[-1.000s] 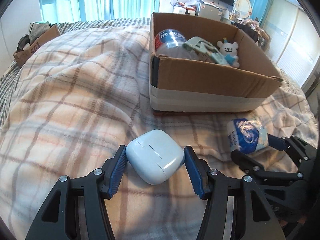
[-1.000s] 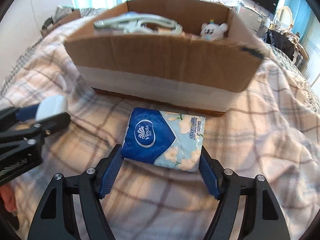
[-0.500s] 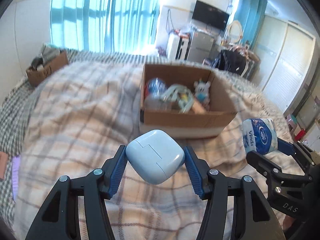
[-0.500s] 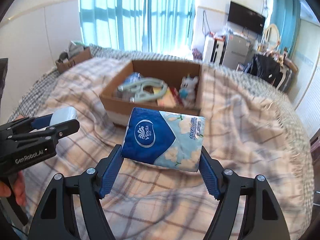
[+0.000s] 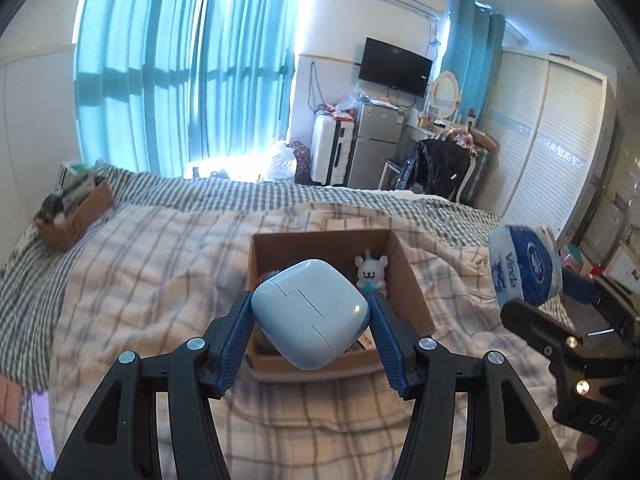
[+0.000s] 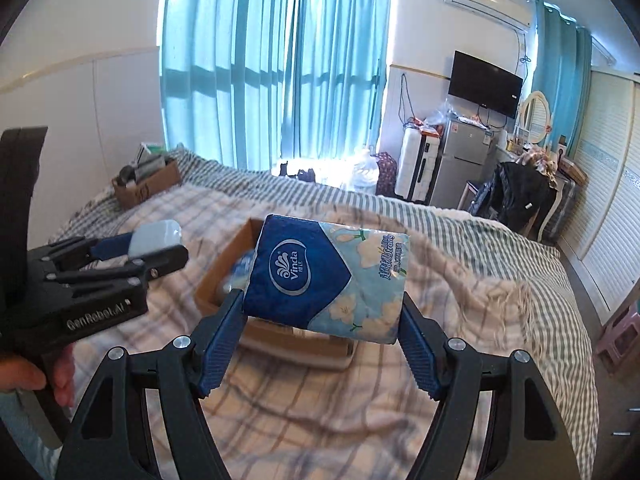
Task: Organize objects
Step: 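Carry the earbud case with the left tool while the right tool carries the tissues into the box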
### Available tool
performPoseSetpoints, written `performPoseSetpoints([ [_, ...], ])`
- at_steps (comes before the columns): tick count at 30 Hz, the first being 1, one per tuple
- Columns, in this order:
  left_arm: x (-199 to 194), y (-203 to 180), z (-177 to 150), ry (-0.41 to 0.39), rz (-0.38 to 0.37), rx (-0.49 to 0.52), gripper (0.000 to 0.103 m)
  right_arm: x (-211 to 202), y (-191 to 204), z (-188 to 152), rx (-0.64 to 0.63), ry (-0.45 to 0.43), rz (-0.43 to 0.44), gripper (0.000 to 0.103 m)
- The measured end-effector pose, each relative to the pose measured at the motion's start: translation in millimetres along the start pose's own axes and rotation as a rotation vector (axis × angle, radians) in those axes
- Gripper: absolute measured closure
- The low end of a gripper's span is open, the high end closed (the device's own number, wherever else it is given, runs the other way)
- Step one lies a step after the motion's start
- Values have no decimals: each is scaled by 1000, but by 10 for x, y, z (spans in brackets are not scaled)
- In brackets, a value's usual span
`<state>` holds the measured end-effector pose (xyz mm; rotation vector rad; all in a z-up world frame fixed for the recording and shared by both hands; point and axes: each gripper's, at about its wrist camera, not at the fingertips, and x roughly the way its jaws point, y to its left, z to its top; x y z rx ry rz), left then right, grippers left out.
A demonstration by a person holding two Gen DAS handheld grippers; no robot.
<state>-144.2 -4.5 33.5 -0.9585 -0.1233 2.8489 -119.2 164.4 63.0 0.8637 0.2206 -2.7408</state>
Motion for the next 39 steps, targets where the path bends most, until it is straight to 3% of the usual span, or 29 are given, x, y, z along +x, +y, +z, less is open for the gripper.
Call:
performPoseSetpoints([
  [11,806,55,314,36,-6,30,44,874,-234,504,12,24,14,30],
  [20,1606,142,254,122,18,51,44,1787,-289,506,-2,109,27,30],
  [26,1870,126,195,168,38,93,44,2249,-352,351,6,182,26,30],
  [31,1971,116,117,203,27,100,44,2364,-505,290,84,209,47,27],
  [34,1960,78,105,220,8,108,42,2290,-527,302,85,185,33,18],
  [38,1767,-18,172,183,4,119,20,2023,-548,374,103,147,23,14],
  [39,1665,-47,206,163,3,121,20,1929,-554,402,107,134,14,13],
])
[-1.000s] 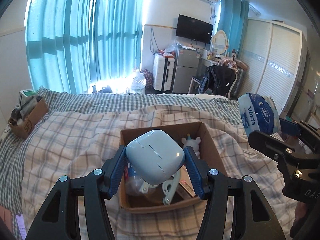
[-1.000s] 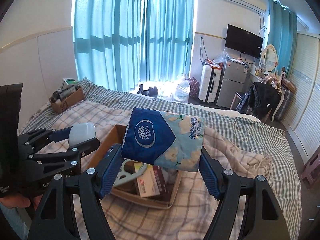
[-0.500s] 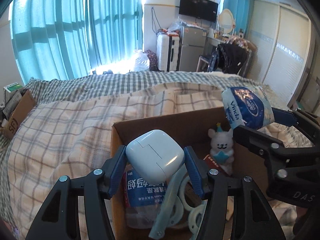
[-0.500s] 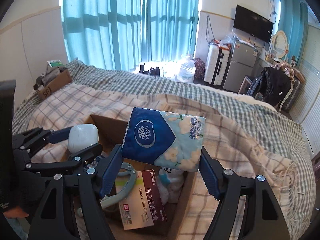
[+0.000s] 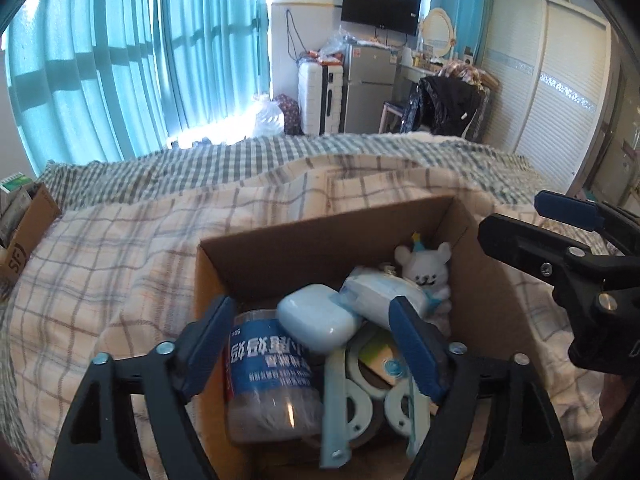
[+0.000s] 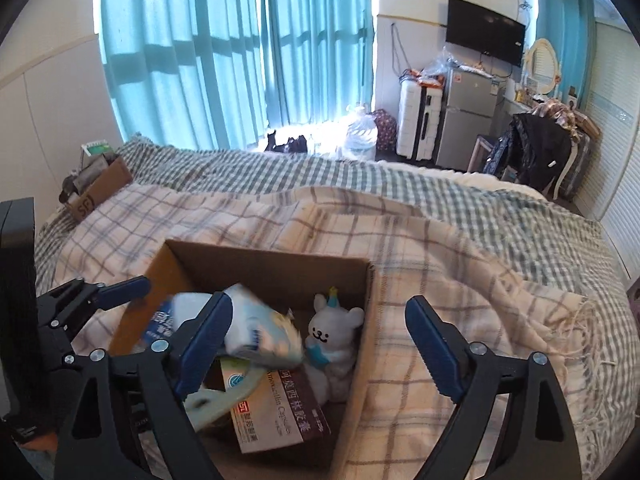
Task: Organize objects
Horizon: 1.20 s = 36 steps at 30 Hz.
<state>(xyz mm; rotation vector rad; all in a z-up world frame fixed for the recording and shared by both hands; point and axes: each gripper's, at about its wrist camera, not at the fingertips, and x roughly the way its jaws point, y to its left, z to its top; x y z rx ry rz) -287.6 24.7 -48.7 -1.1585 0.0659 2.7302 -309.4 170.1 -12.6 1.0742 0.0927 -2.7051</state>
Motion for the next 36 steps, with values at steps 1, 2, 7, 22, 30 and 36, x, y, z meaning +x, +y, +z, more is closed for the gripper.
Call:
performPoseSetpoints([
  [1,-81,-15,18,-13,2,3,19,-98,-3,19,4,-11,-7,13],
  [2,-210,-36,45,-29,15,8,15,-219,-10,39,8,-26,-17,12],
  [7,-852,-68,150,-154,109,9,1,-939,-4,141,12,-123,-44,2],
  [22,-2727,-36,-246,-525,161,-96,0,-2961,194,-203,-9,-437,-164,0],
  [30,-2712,-107,-964,-583,204,-86,0,-2799,317,-989,38,-519,-219,0],
  [36,-2275,-31,-1291,-497,258,-71,0,-2343,237,-1308,53,-456,-227,0],
])
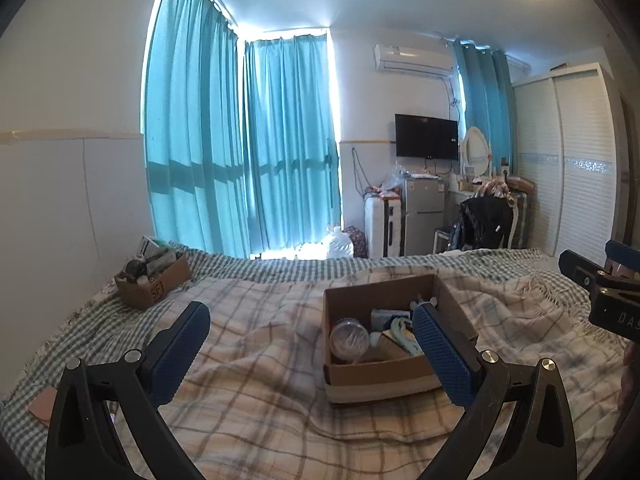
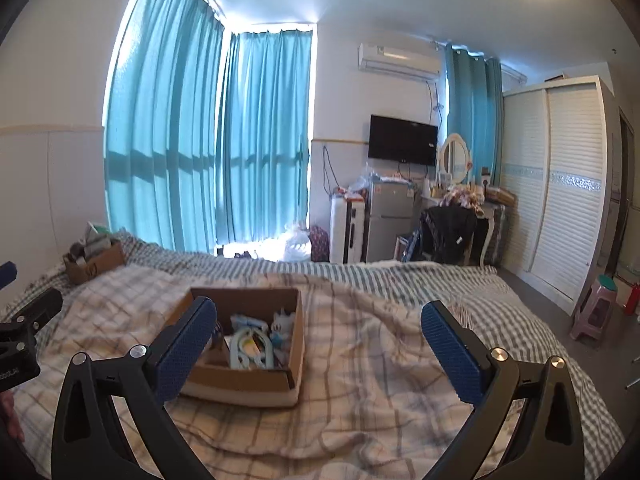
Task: Organize objects
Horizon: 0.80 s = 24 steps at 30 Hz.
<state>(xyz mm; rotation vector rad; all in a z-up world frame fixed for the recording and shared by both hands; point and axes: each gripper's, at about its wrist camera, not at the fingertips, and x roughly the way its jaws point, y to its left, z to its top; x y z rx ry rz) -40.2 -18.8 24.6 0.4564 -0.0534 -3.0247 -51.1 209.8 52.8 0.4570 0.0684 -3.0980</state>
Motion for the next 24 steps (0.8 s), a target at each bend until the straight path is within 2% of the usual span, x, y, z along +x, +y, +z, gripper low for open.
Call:
performPoseSetpoints([
  [5,111,42,-167,52,-36,-86,0,48,49,-223,-34,38,36,0],
  [11,-4,-34,-162,47,-42,-47,0,41,103,-269,-32,51,49,0],
  [24,-109,-43,-155,40,-45,-60,0,-26,126,-267,-35,49,50,0],
])
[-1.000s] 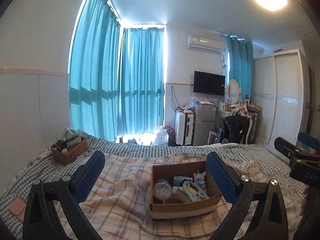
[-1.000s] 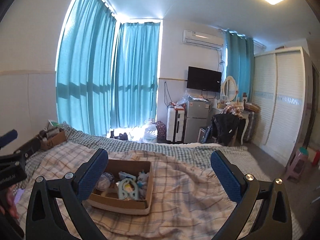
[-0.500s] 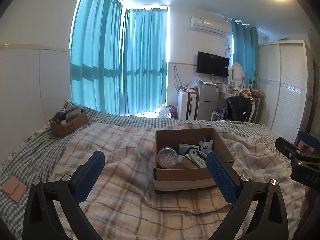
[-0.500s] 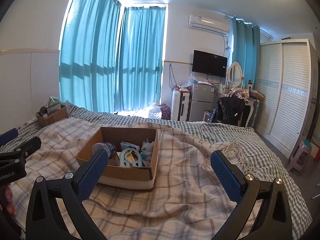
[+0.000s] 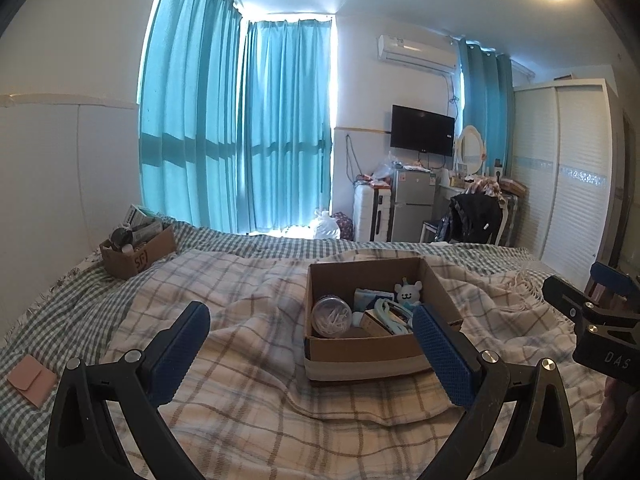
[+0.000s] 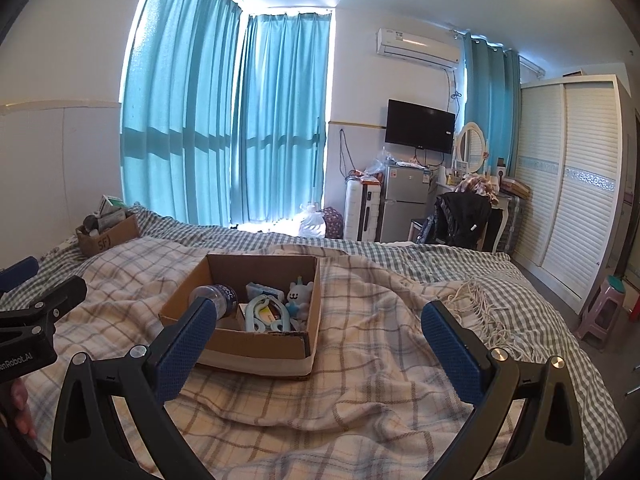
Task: Organize objects
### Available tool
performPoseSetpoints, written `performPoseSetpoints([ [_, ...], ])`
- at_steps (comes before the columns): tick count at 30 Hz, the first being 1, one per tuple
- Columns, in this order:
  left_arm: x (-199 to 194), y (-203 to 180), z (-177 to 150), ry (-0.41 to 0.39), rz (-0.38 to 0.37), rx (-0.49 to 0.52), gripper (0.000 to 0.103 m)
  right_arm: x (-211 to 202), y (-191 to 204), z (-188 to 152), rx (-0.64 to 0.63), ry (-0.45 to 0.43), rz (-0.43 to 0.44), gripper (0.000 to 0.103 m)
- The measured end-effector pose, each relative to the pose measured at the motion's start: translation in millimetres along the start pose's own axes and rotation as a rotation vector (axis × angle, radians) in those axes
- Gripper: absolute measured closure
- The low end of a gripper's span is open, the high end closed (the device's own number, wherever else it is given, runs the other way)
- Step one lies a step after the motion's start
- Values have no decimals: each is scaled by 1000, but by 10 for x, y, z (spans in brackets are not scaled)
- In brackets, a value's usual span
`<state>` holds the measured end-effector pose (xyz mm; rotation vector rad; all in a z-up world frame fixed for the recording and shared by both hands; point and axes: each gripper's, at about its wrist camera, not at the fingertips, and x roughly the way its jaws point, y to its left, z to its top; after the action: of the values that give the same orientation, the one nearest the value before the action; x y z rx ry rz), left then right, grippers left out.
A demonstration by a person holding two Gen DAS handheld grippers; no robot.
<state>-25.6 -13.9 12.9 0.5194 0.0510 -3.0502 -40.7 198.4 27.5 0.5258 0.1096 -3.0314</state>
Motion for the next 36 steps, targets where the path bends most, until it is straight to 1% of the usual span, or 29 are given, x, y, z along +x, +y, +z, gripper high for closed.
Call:
performPoseSetpoints([
  [6,-4,48,34,8,-1,-25,0,-13,-11,9,21,1,31,0],
  [11,-3,45,43,14,5,-17,0,-14,26,14,8,0,35,0],
  [17,6,43,58,10,0,-19,0,-4,41,19,-4,6,25,0],
  [25,12,36,44,15,-2,-19,0,-10,-24,37,15,7,11,0],
  [36,6,22,25,24,-3,-14,0,-12,-6,22,15,9,14,0],
])
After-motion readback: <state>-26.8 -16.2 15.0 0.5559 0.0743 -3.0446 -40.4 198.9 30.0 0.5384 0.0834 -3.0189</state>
